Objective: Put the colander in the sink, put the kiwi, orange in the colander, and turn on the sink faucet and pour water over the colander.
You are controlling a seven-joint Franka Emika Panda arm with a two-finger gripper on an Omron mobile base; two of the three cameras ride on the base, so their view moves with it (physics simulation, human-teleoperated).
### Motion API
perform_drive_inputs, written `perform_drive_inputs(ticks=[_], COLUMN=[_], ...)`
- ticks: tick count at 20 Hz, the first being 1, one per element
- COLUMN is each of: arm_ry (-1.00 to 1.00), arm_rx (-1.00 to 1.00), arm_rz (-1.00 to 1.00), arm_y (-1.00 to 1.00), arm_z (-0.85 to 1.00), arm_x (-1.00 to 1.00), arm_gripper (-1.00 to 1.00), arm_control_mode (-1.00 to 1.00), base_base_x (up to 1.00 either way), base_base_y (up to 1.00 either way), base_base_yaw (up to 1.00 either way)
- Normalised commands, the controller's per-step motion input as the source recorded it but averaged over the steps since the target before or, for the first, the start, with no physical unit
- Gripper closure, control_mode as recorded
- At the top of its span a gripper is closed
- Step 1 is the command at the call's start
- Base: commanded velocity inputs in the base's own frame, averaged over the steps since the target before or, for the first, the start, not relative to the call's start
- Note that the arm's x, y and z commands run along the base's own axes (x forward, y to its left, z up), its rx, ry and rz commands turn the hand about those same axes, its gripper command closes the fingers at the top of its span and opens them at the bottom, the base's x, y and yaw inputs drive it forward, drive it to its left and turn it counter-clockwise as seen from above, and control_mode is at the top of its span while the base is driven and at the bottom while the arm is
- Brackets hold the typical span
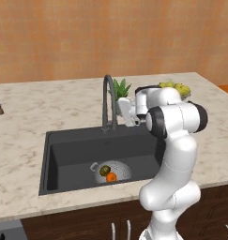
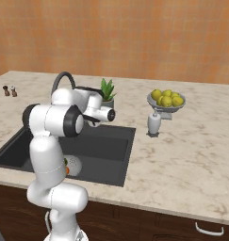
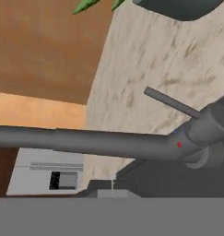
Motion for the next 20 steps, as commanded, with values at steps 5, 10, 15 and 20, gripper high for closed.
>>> perform_drive_inputs(ticks=[5,10,15,20], arm_ry=[0.09,0.09,0.04,0.05], arm_rx=[0.04,0.02,0.01,0.0], arm_rz=[0.0,-0.02,-0.1,-0.14], arm_y=[0.13,0.17,0.01,0.0], arm_z=[-0.16,-0.2,-0.15,-0.26], arm_x=[0.13,0.31,0.31,0.16], arm_gripper=[1.0,1.0,1.0,1.0], arm_control_mode=[-1.0,-1.0,-1.0,-1.0], base_base_x=[0.0,0.0,0.0,0.0], base_base_y=[0.0,0.0,0.0,0.0], base_base_yaw=[0.0,0.0,0.0,0.0])
